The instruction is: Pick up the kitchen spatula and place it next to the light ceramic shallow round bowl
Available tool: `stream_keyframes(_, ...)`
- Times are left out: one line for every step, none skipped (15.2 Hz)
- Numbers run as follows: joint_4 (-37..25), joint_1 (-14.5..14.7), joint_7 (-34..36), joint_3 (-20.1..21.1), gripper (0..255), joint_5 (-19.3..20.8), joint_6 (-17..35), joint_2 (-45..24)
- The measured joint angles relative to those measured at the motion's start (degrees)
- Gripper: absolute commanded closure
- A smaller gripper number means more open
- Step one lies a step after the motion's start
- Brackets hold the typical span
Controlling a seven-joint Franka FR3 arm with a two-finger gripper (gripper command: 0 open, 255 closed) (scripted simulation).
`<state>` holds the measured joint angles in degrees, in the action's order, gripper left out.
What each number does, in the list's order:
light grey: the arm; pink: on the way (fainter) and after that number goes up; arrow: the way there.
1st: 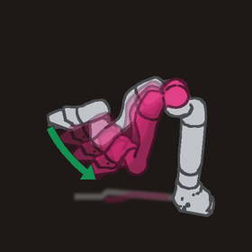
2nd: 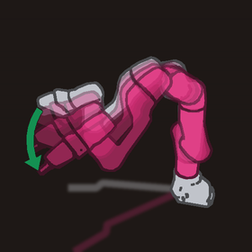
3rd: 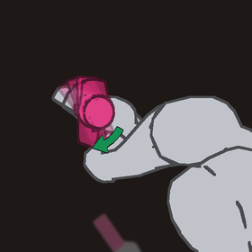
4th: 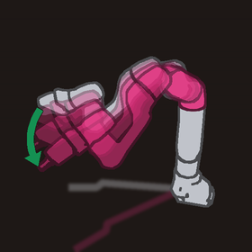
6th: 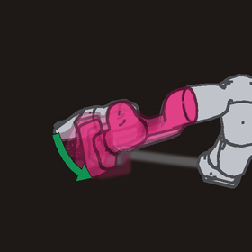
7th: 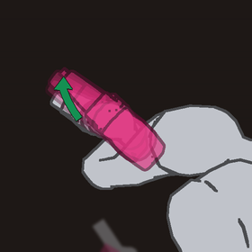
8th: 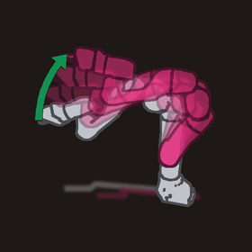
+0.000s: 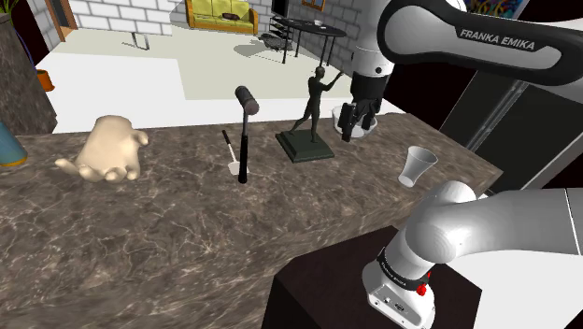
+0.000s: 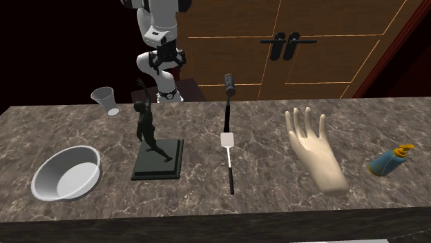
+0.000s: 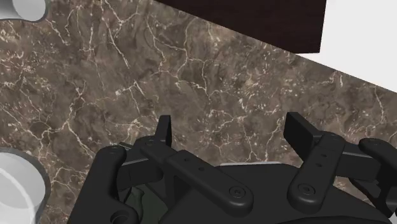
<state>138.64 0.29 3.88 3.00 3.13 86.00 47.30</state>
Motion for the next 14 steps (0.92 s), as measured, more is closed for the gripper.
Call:
stream_keyframes(0.0,0.0,0.0,0.0,0,0.0,0.0,0.0)
stream_keyframes(0.0,0.0,0.5,0.3,0,-0.2,0.9,-0.9)
stream_keyframes(0.0,0.0,1.3,0.7,0,-0.6,2.2,-2.0)
stream_keyframes(-0.2,0.0,2.4,1.3,0,-1.2,3.7,-3.5)
stream_keyframes(-0.1,-0.1,3.2,1.7,0,-1.5,5.6,-5.1)
stream_keyframes(0.1,-0.2,4.1,2.0,0,-1.7,7.4,-6.4)
stream_keyframes(-0.1,-0.3,5.1,2.6,0,-2.1,9.4,-8.5)
stream_keyframes(0.1,-0.4,6.0,3.0,0,-2.4,11.2,-9.8)
stream_keyframes(-0.4,-0.4,7.2,3.7,0,-2.8,12.6,-11.5)
stream_keyframes(-1.0,-0.4,8.4,4.2,0,-3.1,14.4,-13.7)
stream_keyframes(-1.6,-0.5,9.5,4.8,0,-3.4,15.9,-15.5)
stream_keyframes(-2.3,-0.6,10.3,5.1,0,-3.5,17.0,-17.1)
stream_keyframes(-3.3,-0.8,11.4,5.7,0,-3.6,18.9,-19.7)
stream_keyframes(-4.1,-0.9,12.6,6.3,0,-3.6,20.6,-22.0)
